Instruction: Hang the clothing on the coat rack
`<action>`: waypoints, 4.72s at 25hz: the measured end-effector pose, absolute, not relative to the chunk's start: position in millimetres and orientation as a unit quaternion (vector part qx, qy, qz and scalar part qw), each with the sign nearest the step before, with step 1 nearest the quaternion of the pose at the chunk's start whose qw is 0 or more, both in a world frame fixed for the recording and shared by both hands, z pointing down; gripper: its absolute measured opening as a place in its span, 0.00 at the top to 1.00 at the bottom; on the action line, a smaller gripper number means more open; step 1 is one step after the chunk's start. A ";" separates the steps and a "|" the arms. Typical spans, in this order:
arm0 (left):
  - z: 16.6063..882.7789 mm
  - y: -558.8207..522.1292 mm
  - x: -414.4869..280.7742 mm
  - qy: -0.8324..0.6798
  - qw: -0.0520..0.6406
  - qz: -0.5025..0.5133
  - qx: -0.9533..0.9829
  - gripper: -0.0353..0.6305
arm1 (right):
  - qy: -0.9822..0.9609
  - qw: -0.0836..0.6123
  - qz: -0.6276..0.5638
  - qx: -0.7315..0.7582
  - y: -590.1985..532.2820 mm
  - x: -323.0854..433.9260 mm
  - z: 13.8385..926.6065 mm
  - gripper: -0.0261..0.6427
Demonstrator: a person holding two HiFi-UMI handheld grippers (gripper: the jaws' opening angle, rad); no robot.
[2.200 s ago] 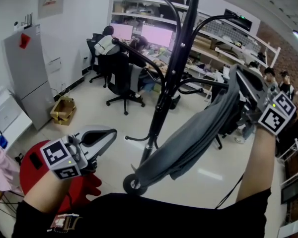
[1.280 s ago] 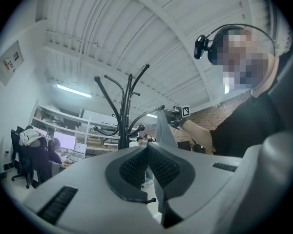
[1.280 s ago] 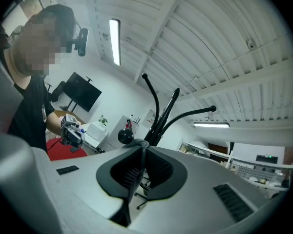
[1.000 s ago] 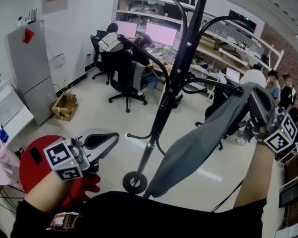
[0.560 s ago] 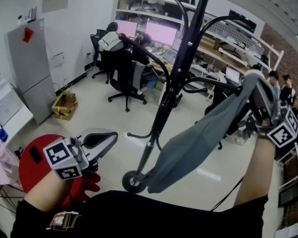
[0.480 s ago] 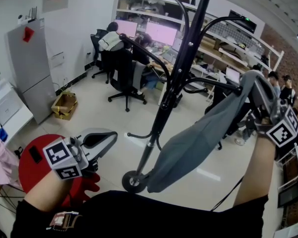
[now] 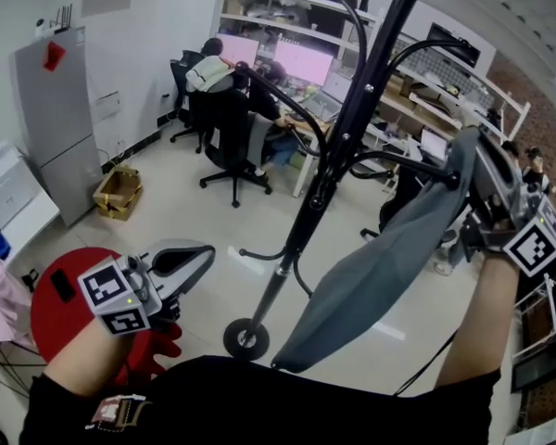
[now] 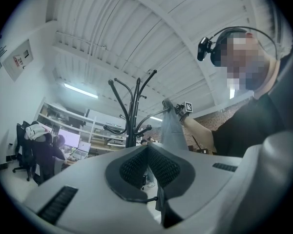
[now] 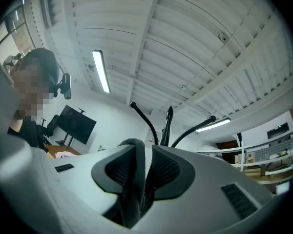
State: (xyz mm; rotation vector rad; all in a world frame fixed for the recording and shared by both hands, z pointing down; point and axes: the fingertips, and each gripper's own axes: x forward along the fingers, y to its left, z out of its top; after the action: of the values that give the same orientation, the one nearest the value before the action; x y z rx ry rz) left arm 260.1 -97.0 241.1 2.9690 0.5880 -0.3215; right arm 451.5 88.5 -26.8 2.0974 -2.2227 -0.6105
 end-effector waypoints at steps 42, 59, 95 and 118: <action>252.6 -120.6 242.2 0.193 0.076 -0.113 0.972 0.96 | -0.659 0.005 -0.161 0.735 54.4 474.3 -39.3 0.80; 247.2 -121.8 245.9 0.190 0.070 -0.116 0.973 0.96 | -0.747 -0.064 0.018 0.661 32.7 500.4 -0.9 0.79; 269.0 -101.7 245.9 0.192 0.085 -0.094 0.973 0.96 | -0.653 -0.168 -0.067 0.736 158.3 513.5 92.5 0.78; 360.0 -128.8 103.9 0.163 0.086 -0.018 0.983 0.96 | -0.721 -0.008 0.042 0.692 32.9 280.0 318.9 0.79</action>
State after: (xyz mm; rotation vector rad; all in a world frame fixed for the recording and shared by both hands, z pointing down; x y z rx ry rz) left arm 103.9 -128.8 360.0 2.9279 0.4872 -0.0531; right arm 280.0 32.9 318.9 2.1845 -2.2761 0.1312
